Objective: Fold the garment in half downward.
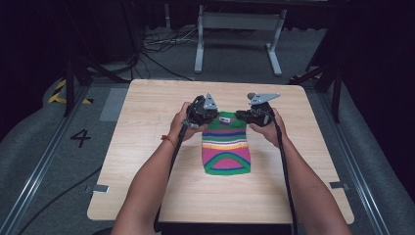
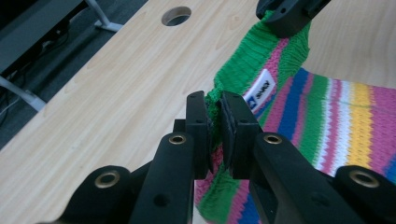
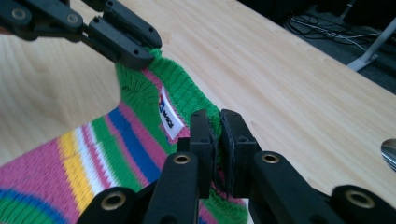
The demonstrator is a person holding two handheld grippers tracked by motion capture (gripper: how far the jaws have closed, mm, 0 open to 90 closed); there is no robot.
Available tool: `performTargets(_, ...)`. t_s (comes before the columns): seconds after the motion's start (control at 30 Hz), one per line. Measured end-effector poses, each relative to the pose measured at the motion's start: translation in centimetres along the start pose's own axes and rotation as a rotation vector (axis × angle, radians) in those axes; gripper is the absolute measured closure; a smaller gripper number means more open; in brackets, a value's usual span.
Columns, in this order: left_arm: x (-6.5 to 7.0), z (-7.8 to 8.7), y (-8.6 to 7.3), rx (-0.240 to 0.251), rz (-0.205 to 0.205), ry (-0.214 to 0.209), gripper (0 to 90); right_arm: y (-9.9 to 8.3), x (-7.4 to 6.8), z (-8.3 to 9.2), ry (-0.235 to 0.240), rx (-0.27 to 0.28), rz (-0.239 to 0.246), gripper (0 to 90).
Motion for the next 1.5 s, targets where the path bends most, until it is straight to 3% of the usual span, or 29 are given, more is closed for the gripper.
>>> performTargets(0.13,1.4,0.6,-0.6,0.048,0.015,-0.032,82.2,-1.0,-0.8,0.9,0.031,-0.005,0.014,84.5)
performTargets(0.47,5.5,1.3,-2.6,0.049,0.014,-0.080,81.6,-2.8,-2.9,3.3,0.101,-0.009,0.064,84.4)
performTargets(0.63,6.9,1.6,-3.2,0.031,0.007,-0.087,81.7,-3.2,-4.0,4.1,0.131,-0.015,0.099,84.4)
performTargets(0.7,7.4,1.7,-3.7,0.022,0.009,-0.113,81.6,-3.5,-4.8,4.6,0.144,-0.021,0.122,84.3)
performTargets(0.83,8.8,1.6,-4.3,-0.009,-0.018,-0.130,81.5,-4.0,-5.9,5.2,0.165,-0.034,0.159,84.3)
performTargets(1.17,12.1,0.6,-5.1,-0.098,-0.112,-0.193,82.2,-6.5,-7.1,6.0,0.200,-0.092,0.193,83.6)
performTargets(1.23,12.2,0.5,-5.3,-0.108,-0.114,-0.191,82.2,-7.0,-7.4,6.1,0.200,-0.103,0.220,83.1)
performTargets(1.47,13.1,0.6,-6.3,-0.126,-0.113,-0.204,80.6,-8.3,-8.0,6.4,0.230,-0.127,0.232,80.4)
performTargets(1.5,13.2,0.7,-6.6,-0.122,-0.097,-0.212,80.6,-8.5,-8.1,6.6,0.242,-0.125,0.233,80.4)
Point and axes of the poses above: each handheld gripper's, and its own axes: z roughly backward along the jaws, y roughly out of its top, x roughly to its right, the point moved 3 cm from there along -z, roughly forward along the jaws, and after that the axes turned 13 degrees about -y, right-handed, at the moved point
